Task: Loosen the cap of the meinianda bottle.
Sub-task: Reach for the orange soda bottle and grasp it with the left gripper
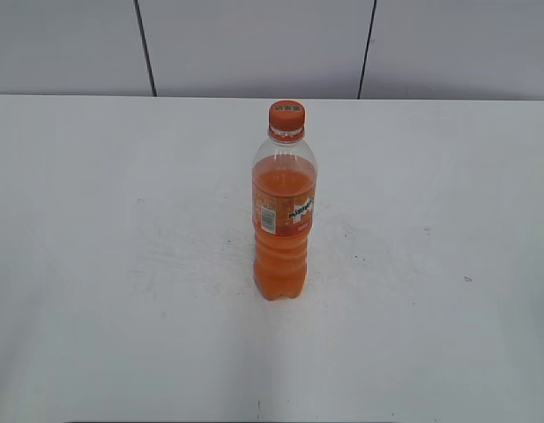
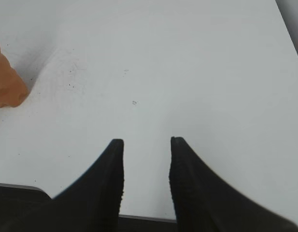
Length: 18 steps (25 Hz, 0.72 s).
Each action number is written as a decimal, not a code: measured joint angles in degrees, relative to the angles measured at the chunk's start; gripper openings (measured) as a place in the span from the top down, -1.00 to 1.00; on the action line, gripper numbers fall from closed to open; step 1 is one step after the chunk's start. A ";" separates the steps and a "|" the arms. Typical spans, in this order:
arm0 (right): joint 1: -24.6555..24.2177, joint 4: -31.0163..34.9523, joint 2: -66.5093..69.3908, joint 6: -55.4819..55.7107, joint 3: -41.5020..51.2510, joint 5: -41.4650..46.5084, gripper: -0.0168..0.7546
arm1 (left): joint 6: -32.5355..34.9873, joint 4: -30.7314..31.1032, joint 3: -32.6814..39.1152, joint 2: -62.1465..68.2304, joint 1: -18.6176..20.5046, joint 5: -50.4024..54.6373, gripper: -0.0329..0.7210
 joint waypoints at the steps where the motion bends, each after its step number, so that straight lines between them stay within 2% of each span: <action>1: 0.00 0.00 0.00 0.00 0.00 0.00 0.32 | 0.00 0.00 0.00 0.00 0.00 0.00 -0.49; 13: 0.00 0.00 0.00 0.00 0.00 0.00 0.32 | 0.00 -0.39 -0.16 1.39 0.00 -0.56 -0.48; 18: 0.00 0.00 0.00 0.00 0.00 0.00 0.32 | 0.00 -2.39 -3.26 7.89 0.00 -7.70 -0.48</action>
